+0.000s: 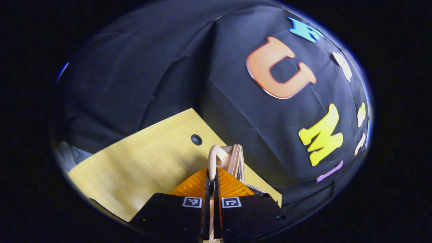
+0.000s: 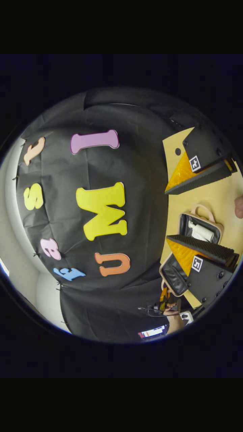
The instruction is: First open the suitcase, pack the skin care products into it, and then close the suitcase.
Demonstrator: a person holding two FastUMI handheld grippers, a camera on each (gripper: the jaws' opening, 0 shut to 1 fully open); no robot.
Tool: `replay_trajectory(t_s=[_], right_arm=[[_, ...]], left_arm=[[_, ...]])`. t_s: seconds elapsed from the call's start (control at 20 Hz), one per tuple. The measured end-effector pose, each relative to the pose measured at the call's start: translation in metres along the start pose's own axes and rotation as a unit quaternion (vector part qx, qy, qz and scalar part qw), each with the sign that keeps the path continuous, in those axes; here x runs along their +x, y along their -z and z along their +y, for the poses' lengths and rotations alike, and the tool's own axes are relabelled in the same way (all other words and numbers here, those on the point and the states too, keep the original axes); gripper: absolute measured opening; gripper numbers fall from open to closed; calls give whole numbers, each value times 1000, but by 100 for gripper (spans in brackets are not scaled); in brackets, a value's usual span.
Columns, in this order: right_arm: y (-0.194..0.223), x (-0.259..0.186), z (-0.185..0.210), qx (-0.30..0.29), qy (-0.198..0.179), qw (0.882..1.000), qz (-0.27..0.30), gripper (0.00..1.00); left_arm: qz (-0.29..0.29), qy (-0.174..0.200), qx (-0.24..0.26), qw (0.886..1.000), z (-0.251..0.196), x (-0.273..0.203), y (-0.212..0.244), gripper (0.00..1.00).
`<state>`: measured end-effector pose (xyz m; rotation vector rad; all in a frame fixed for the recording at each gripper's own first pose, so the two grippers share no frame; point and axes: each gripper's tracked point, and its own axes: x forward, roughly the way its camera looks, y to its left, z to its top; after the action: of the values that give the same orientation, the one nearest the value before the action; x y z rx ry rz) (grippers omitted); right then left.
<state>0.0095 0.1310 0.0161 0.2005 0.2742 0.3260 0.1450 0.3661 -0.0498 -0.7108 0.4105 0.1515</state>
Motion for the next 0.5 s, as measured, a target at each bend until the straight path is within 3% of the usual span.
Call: replay_trajectory(t_s=[0.05, 0.1, 0.3, 0.5], right_arm=[[-3, -9, -6, 0, 4, 1000, -8, 67], [-7, -16, -15, -3, 12, 1000, -18, 72], [-14, -45, -53, -35, 56, 997, -41, 72], [-15, -66, -73, -43, 78, 995, -46, 72]], left_arm=[[-11, 6, 17, 1000, -23, -8, -3, 7], [-20, 14, 33, 999, -46, -15, -5, 7], [-49, 31, 114, 992, -136, -37, 15, 7], [-72, 31, 219, 973, -203, -44, 56, 7]])
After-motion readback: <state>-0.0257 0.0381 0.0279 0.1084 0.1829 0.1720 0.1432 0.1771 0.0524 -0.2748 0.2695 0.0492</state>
